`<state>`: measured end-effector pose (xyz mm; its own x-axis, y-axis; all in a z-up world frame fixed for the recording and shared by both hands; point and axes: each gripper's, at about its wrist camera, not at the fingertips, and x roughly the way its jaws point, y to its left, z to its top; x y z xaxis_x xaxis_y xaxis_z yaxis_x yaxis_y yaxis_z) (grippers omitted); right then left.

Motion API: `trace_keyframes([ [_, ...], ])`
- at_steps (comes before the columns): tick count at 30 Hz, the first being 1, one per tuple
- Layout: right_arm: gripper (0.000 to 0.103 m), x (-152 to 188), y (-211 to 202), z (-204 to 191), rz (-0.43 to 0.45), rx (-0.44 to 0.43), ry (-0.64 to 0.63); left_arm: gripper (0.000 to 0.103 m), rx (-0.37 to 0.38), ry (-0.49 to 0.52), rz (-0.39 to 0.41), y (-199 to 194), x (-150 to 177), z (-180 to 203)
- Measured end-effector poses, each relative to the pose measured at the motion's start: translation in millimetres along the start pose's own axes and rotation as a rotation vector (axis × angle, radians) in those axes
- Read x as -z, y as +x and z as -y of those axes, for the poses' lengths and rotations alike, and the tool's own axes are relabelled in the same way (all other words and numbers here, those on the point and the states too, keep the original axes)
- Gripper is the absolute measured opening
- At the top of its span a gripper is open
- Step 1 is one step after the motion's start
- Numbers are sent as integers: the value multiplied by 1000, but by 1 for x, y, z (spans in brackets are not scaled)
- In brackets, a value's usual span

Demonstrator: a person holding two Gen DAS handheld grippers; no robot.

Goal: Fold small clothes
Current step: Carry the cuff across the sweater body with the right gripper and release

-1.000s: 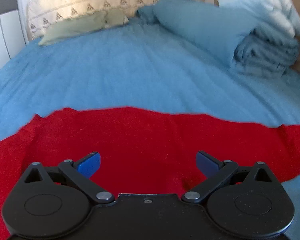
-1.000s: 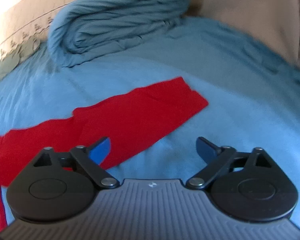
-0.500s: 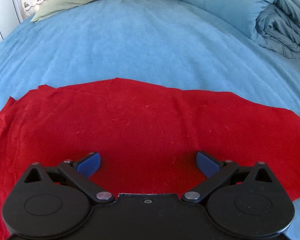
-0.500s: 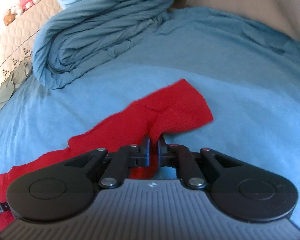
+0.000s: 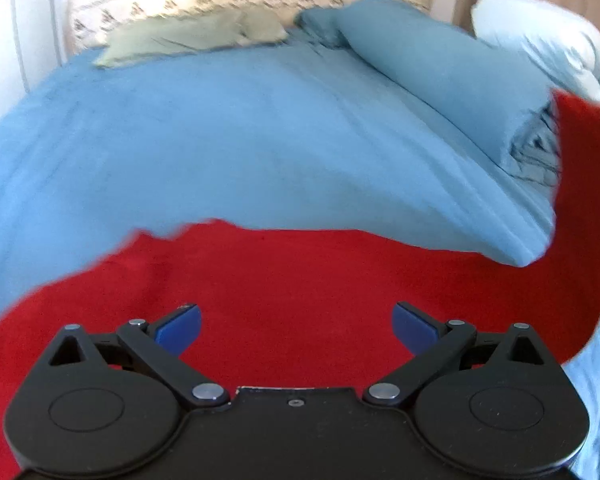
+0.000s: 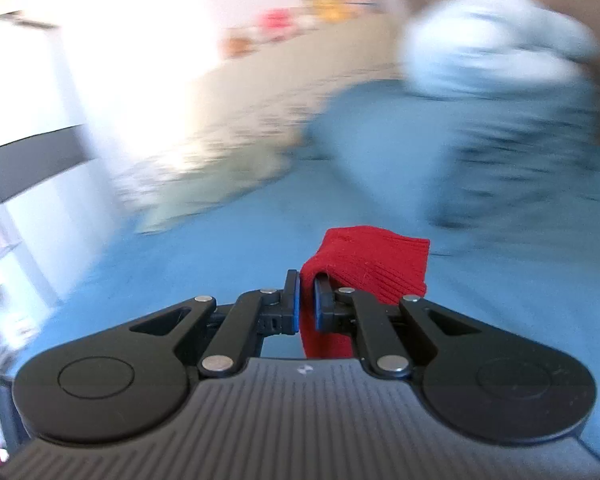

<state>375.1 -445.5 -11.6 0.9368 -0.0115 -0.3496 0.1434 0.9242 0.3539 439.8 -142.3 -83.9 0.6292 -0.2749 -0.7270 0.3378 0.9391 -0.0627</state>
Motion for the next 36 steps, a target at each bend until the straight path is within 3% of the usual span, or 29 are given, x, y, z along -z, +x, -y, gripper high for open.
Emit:
trace_keyframes([
  [4,22,38,32,-105,-40,-206,-141,103,-75,-36,25,-37,21,-71],
  [9,22,140,78,-183,-206,-322,-316,103,-141,-113,-22,-53,55,-140],
  [12,22,199,96,-200,-321,-300,-379,103,-100,-176,-74,-52,78,-172],
  [15,22,230,101,-203,-351,-280,-432,103,-77,-208,-83,-51,88,-183],
  [24,23,247,99,-219,-362,-346,-495,103,-34,-187,-36,-46,79,-163],
  [26,28,249,100,-217,-378,-347,-496,103,-43,-164,-34,-44,73,-156],
  [28,56,247,93,-211,-372,-330,-495,103,-41,-143,-27,-44,68,-151],
  [29,77,244,87,-209,-357,-321,-500,103,-37,-127,-23,-44,67,-146],
  [30,91,242,78,-205,-327,-316,-513,103,-34,-102,-17,-43,65,-141],
  [32,96,236,60,-193,-275,-304,-567,103,-32,-28,-5,-43,62,-124],
  [36,96,223,34,-157,-289,-278,-605,103,-31,148,14,-31,62,-79],
])
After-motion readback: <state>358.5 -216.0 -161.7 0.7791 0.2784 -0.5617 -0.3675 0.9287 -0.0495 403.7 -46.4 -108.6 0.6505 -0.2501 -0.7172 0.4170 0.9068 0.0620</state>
